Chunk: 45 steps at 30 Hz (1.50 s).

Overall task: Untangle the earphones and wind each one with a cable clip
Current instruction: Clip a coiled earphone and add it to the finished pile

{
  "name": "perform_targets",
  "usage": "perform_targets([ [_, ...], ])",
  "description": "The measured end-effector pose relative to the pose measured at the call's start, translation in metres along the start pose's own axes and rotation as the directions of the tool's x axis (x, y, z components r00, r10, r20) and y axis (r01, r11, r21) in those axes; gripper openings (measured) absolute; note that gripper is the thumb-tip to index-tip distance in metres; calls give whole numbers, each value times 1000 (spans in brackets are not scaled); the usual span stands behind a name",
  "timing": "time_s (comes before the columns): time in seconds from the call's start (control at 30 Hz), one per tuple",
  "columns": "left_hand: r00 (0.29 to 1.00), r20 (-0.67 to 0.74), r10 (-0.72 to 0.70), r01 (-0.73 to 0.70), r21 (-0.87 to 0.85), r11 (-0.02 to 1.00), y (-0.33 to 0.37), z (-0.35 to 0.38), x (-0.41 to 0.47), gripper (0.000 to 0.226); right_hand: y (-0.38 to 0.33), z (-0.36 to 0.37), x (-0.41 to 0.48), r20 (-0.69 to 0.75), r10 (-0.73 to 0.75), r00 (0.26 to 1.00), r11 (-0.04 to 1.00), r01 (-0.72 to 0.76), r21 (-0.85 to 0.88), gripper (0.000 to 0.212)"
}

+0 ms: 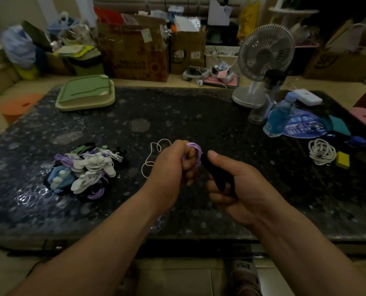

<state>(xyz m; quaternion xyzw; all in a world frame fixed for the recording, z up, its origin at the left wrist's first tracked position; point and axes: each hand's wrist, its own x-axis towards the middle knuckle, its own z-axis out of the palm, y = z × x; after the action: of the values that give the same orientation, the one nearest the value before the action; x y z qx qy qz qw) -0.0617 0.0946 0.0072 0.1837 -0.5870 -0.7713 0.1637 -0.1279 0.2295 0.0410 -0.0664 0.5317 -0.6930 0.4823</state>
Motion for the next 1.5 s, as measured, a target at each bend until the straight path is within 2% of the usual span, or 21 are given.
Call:
perform_targets([
  [0.13,1000,-16,11,-11,53,999,1,4,-1,22,-5,0,1,62,43,997,998,-40,-50,30],
  [0.3,1000,-17,1,0,65,998,2,6,-3,19,-6,-6,3,60,79,995,994,-75,-75,27],
  [0.43,999,-11,51,-49,123,991,0,13,-6,25,-8,-11,4,17,8,1000,989,-5,-146,32],
  [0.57,994,-7,108,-105,180,978,0,20,-11,29,-13,-12,1,-99,-70,993,945,35,-324,42],
  [0.63,986,-8,168,-163,218,962,0,21,-13,27,-14,-8,-3,-100,-115,988,915,67,-399,52],
  [0.77,932,50,360,-356,327,876,-2,23,-19,30,-8,-3,-7,-100,-260,961,876,191,-442,45],
  [0.9,838,120,532,-529,418,739,-5,29,-27,33,-2,-5,-2,-79,-417,905,835,348,-426,44],
  [1.0,798,154,583,-580,459,672,-4,28,-30,30,-4,-10,-2,41,-525,850,740,480,-471,43],
  [1.1,775,191,602,-609,476,634,0,24,-31,30,-3,-9,-5,189,-530,827,677,546,-494,42],
  [1.17,783,216,584,-607,475,638,1,22,-31,33,-3,-8,-5,195,-529,826,672,548,-499,38],
  [1.23,814,229,534,-573,469,672,1,22,-33,33,-3,-8,-3,145,-510,848,709,509,-487,30],
  [1.4,927,128,354,-374,407,833,-4,31,-40,15,-6,-9,5,-48,-409,911,838,354,-415,36],
  [1.5,927,101,362,-370,414,832,-7,38,-44,15,-11,-14,8,-42,-313,949,882,274,-383,38],
])
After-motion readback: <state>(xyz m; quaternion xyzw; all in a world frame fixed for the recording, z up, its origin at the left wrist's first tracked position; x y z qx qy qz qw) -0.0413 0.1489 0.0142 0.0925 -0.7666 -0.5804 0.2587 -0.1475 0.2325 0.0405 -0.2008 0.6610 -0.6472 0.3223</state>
